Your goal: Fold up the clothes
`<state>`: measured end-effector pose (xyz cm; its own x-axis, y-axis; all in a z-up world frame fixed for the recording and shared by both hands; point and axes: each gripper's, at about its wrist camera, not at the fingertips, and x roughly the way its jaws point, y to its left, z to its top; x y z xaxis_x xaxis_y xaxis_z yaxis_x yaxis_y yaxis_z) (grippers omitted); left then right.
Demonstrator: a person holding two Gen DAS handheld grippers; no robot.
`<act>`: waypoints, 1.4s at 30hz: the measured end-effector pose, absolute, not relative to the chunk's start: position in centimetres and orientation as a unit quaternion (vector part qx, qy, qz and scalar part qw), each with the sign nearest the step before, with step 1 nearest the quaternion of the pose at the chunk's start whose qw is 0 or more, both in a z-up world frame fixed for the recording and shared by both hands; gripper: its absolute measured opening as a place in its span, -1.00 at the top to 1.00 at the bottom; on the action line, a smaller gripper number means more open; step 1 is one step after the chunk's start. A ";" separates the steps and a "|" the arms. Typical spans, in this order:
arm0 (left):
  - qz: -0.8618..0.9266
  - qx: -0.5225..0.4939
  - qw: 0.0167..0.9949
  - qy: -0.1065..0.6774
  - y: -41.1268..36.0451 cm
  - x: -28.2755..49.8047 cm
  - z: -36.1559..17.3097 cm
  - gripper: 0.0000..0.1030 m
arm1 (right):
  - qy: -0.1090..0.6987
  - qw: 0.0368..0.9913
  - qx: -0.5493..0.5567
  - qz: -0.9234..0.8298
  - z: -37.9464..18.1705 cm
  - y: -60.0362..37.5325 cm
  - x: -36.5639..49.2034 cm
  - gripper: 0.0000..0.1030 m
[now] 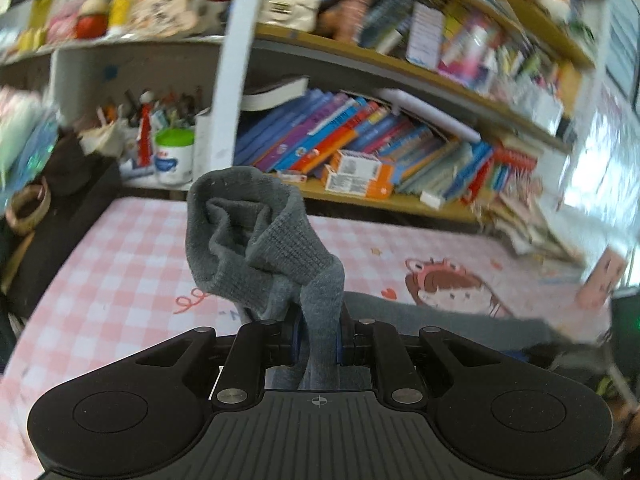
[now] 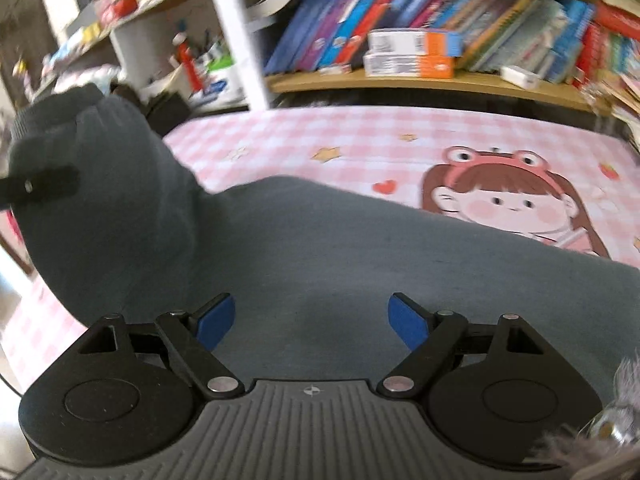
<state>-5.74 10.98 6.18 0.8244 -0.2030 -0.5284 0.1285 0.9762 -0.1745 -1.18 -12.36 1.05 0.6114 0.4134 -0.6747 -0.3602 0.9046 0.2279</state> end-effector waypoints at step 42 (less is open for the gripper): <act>-0.019 -0.205 0.909 0.363 8.3 -7.8 2.9 0.19 | 0.506 0.756 0.338 0.242 -3.2 -16.5 4.9 0.13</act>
